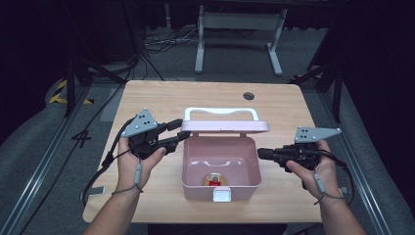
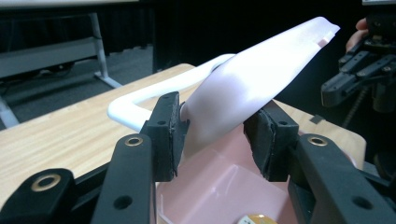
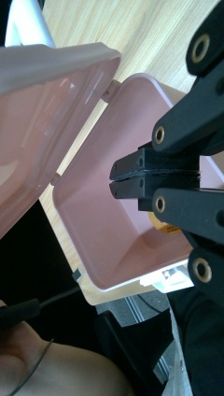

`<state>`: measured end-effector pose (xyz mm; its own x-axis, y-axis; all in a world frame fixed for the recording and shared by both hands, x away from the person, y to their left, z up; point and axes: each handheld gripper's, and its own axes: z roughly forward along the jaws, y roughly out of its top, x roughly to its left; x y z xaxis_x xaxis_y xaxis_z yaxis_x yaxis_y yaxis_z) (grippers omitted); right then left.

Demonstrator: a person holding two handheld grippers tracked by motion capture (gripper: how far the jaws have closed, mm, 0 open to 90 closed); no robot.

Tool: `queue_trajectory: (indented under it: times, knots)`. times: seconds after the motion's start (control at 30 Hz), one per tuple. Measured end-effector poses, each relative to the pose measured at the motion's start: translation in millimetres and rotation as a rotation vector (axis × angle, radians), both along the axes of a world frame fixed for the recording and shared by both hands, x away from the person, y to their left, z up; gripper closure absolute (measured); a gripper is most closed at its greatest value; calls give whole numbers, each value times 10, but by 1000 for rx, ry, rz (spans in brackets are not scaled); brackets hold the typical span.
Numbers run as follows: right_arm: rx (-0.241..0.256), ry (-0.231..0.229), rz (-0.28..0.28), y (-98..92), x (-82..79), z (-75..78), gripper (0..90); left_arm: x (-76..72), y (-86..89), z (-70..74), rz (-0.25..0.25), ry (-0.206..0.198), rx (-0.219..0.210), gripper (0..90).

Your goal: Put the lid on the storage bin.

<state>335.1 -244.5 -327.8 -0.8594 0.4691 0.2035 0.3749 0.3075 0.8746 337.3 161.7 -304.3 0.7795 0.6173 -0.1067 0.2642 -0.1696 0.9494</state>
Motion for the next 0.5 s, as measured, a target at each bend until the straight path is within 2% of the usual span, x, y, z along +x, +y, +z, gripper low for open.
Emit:
queue_trajectory:
  times: [0.1, 0.23, 0.3, 0.33, 0.4, 0.5]
  knots:
    - [11, -3, -1, -2, -8, 11, 900, -46, -10, -20, -10, 20, 14, 544]
    - [29, -7, -5, -15, -11, 24, 900, -91, -2, -33, -25, 26, 46, 524]
    - [39, -10, -3, -19, -11, 29, 900, -106, 16, -39, -40, 39, 37, 508]
    - [42, -12, -3, -22, -11, 32, 900, -115, 36, -45, -57, 60, 41, 492]
    - [49, -22, 0, -32, -9, 36, 900, -133, 66, -52, -66, 71, 55, 463]
    - [56, -30, 0, -36, -8, 41, 900, -144, 96, -64, -60, 81, 73, 432]
